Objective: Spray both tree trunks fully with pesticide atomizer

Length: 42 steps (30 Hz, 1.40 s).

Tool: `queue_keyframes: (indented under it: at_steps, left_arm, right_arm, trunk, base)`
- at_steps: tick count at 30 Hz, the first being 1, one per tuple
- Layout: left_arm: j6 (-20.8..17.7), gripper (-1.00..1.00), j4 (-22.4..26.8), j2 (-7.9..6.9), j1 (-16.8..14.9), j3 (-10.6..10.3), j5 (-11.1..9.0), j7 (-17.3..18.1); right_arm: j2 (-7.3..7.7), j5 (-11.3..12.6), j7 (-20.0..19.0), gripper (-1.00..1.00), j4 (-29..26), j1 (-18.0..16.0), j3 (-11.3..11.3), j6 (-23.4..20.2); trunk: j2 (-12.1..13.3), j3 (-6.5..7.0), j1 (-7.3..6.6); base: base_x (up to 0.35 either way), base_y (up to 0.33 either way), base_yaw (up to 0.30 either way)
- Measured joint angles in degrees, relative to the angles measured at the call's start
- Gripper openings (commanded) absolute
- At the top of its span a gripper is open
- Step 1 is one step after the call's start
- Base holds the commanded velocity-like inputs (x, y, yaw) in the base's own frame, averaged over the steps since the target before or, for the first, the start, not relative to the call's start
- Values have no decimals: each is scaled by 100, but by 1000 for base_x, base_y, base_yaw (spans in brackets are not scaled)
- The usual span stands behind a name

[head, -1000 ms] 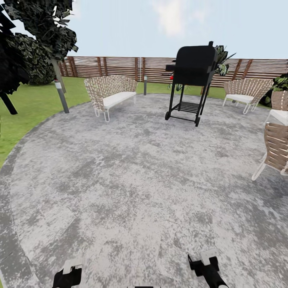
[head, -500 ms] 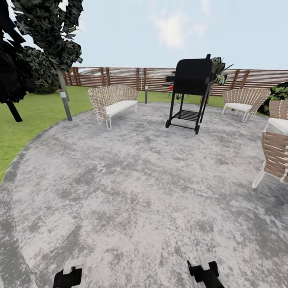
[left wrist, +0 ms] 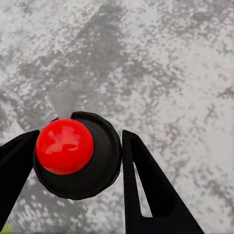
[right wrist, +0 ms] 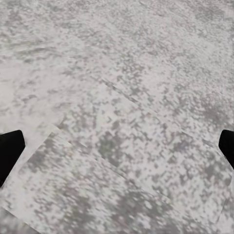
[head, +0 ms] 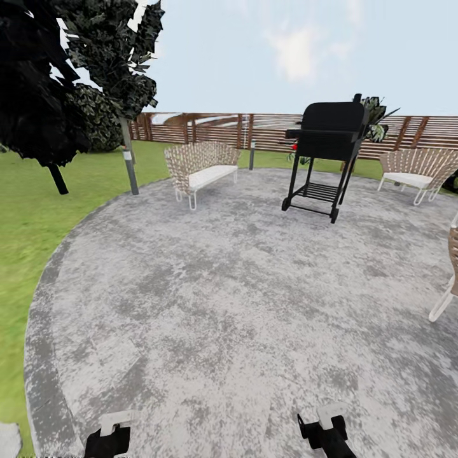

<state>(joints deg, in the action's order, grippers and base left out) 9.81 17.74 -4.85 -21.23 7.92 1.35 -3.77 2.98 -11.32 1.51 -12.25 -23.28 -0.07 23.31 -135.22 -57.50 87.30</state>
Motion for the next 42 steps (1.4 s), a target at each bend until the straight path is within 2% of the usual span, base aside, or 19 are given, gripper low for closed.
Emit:
queue_keyframes:
  at_steps: [8,17,32,35,42]
  left_arm:
    - [2,-100,0,3,0,-2,0,0]
    - [3,-100,2,15,1,-4,9,-6]
    - [0,-100,0,17,0,23,-9,-20]
    - [-1,-100,0,17,0,24,-9,-21]
    - [0,-100,0,17,0,24,-9,-28]
  right_arm:
    - [-1,0,0,100,1,0,0,0]
    - [-1,0,0,100,1,0,0,0]
    - [-4,-2,0,100,0,1,0,-1]
    - [-77,-3,0,100,4,1,4,-9]
    - [-112,-5,2,100,0,1,0,-10]
  trunk:
    - [321,187,-176]
    - [322,236,-177]
    - [322,313,-178]
    - [322,316,-178]
    - [322,316,-178]
  base:
    - [0,0,227]
    - [10,8,227]
    - [165,264,233]
    - [171,276,276]
    - [160,269,279]
